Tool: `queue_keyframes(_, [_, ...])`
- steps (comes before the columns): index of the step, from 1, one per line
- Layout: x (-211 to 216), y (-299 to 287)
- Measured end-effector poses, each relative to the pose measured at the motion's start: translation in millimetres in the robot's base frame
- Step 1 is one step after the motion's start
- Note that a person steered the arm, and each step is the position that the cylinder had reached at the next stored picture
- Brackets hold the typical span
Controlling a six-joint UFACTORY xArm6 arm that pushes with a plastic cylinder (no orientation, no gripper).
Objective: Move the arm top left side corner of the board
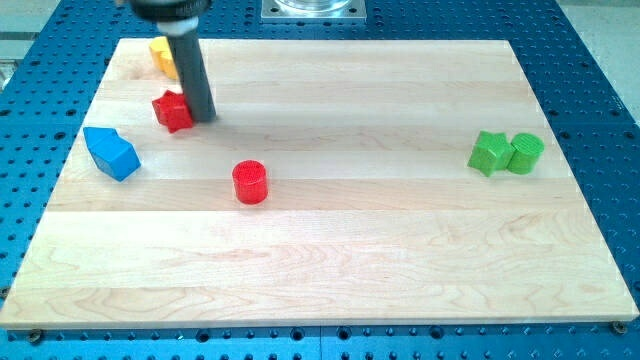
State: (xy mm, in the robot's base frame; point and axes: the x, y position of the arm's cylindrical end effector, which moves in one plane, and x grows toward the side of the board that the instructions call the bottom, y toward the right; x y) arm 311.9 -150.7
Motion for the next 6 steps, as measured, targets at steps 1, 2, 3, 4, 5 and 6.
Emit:
queue_keyframes(1, [42, 20])
queue_keyframes(2, [-1, 12])
queue_keyframes(3, [-29, -43])
queue_keyframes(4, [-70, -104])
queue_keyframes(5, [-103, -148])
queue_keyframes(6, [-120, -141])
